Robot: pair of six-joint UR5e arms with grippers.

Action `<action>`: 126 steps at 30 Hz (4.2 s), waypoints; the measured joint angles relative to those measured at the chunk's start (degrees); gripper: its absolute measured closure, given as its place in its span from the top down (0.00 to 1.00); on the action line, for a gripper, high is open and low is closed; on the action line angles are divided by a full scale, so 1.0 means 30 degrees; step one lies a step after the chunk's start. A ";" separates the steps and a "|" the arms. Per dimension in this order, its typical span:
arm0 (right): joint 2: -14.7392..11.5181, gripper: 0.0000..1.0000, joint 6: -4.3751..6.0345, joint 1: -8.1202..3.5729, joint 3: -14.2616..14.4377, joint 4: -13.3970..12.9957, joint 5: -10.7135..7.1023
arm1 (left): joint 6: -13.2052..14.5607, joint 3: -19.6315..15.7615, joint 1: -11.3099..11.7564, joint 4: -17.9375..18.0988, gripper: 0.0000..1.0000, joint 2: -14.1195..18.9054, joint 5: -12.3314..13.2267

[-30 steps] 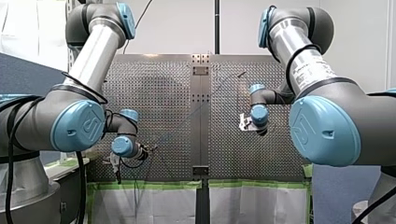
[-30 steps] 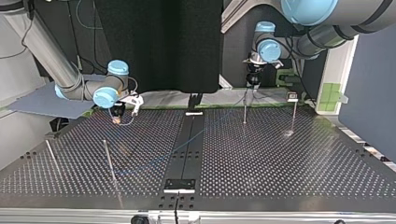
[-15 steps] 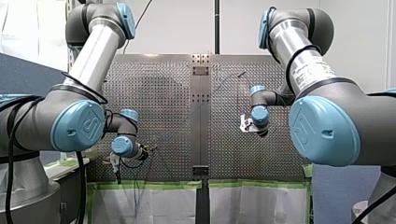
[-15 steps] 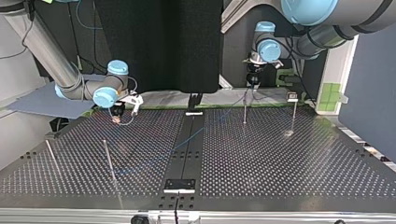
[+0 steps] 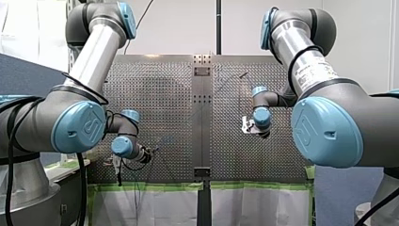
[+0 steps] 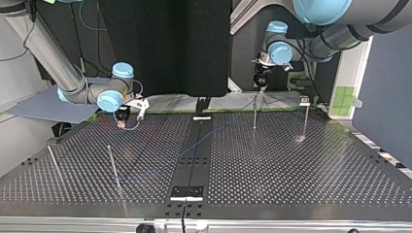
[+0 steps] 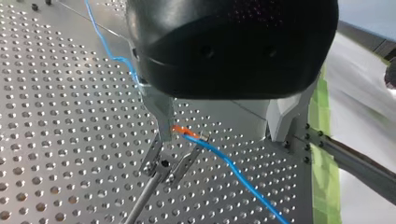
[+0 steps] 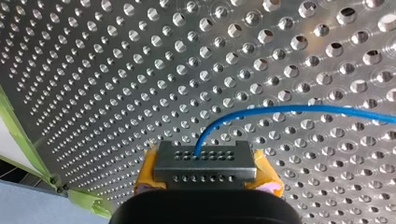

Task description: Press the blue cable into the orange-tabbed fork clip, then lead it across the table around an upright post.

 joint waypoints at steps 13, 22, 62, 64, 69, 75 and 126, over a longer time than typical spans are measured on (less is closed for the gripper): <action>0.0000 0.00 0.0006 0.0056 0.0778 -0.0065 0.0143 | 0.0418 -0.0001 -0.0253 -0.1549 1.00 0.2002 0.0067; -0.0029 0.00 0.0161 0.0221 0.2415 -0.1226 0.0353 | 0.0419 -0.0001 -0.0323 -0.1693 1.00 0.2532 0.0034; -0.1359 0.00 0.0668 0.0143 0.9435 -0.7957 0.1065 | 0.0389 0.0003 -0.0467 -0.1697 1.00 0.2539 0.0082; -0.1353 0.00 0.0675 0.0163 0.9832 -0.8357 0.1083 | 0.0389 0.0003 -0.0472 -0.1696 1.00 0.2537 0.0069; -0.1348 0.00 0.0707 0.0145 1.0701 -0.9235 0.1083 | 0.0382 -0.0001 -0.0507 -0.1697 1.00 0.2538 0.0099; -0.1300 0.00 0.0704 0.0134 1.1133 -1.0436 0.1142 | 0.0238 -0.0005 -0.0610 -0.1663 1.00 0.2548 0.0749; 0.3551 0.00 0.1249 -0.0860 1.0465 -1.5038 0.1320 | -0.3221 0.0601 -0.3454 -0.0354 1.00 0.5972 0.1700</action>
